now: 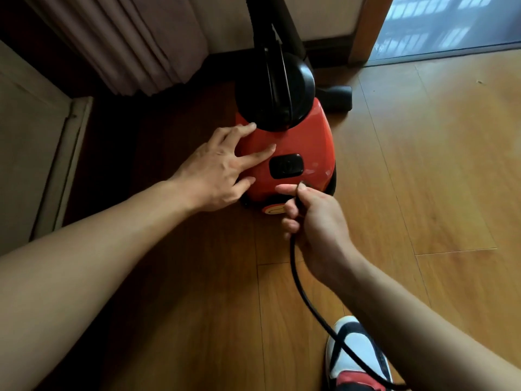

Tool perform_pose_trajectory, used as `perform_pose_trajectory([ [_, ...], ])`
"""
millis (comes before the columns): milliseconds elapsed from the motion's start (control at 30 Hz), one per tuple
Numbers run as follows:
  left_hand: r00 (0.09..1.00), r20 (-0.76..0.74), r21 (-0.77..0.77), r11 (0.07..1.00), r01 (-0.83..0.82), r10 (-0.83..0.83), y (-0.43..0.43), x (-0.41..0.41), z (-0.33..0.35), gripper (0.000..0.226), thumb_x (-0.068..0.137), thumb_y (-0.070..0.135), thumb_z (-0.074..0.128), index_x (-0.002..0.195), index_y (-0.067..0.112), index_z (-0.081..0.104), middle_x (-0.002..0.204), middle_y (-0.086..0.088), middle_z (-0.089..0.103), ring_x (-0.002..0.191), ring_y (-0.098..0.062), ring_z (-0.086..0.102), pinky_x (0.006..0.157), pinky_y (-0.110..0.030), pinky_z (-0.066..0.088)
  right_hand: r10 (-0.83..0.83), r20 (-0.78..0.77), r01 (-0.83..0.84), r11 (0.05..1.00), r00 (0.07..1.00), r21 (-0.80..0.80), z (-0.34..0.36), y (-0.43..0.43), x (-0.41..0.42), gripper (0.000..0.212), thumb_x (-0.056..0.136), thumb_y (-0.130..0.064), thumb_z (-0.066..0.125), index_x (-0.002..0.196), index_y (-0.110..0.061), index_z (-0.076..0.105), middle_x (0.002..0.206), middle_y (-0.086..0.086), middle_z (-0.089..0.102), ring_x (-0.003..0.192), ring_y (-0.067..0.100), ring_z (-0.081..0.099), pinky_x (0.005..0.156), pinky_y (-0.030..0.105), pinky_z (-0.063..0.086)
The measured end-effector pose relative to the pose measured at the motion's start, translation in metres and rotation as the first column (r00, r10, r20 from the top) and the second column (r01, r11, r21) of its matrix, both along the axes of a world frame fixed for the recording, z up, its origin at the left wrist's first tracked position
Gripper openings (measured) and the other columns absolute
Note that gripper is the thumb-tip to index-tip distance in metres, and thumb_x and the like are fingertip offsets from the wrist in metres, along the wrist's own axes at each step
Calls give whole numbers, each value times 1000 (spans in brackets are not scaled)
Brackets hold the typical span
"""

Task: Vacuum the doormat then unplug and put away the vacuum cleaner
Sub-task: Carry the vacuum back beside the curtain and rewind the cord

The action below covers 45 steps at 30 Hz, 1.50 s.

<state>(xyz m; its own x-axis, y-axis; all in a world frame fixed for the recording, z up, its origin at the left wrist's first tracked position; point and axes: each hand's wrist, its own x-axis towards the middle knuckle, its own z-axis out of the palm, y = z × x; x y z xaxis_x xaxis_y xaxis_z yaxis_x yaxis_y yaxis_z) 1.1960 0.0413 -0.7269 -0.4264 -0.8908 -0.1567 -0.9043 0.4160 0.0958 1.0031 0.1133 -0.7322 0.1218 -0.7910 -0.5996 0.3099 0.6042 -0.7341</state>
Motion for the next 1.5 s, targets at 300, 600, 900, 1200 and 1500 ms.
perform_pose_trajectory([
  [300,1000,-15,34,999,-15,15,1,0,1,66,94,53,50,153,48,21,165,-1,4,149,-24,5,119,-46,28,-5,93,2,999,996,33,-54,5,67,31,108,-36,45,104,-15,68,64,-3,51,45,7,43,39,19,33],
  [600,1000,-6,46,999,-9,9,1,4,-1,70,93,56,51,153,49,16,165,0,-2,150,-23,1,120,-49,28,132,-154,-148,984,979,-97,-118,7,59,51,105,-44,47,85,-4,72,48,2,47,36,14,40,40,23,30],
  [900,999,-37,65,998,6,-3,-2,8,-1,71,89,57,52,152,51,18,164,4,-2,151,-20,0,119,-44,23,352,-416,-415,907,839,-70,-136,-18,-5,37,97,-36,66,81,-4,70,56,0,57,45,14,50,43,26,40],
  [1200,1000,-27,99,995,-13,16,-1,6,1,75,88,55,56,150,54,14,163,9,-7,152,-19,-3,120,-49,26,435,-752,-499,851,496,163,-133,-45,-64,55,78,-70,71,88,-15,74,85,0,74,77,18,71,73,42,62],
  [1500,1000,-3,102,994,-27,27,2,5,4,77,89,52,60,152,53,15,163,11,-9,150,-18,-4,118,-47,27,366,-763,-354,915,533,191,-90,-58,-86,56,84,-60,73,57,-15,53,54,-3,43,46,11,34,44,27,29],
])
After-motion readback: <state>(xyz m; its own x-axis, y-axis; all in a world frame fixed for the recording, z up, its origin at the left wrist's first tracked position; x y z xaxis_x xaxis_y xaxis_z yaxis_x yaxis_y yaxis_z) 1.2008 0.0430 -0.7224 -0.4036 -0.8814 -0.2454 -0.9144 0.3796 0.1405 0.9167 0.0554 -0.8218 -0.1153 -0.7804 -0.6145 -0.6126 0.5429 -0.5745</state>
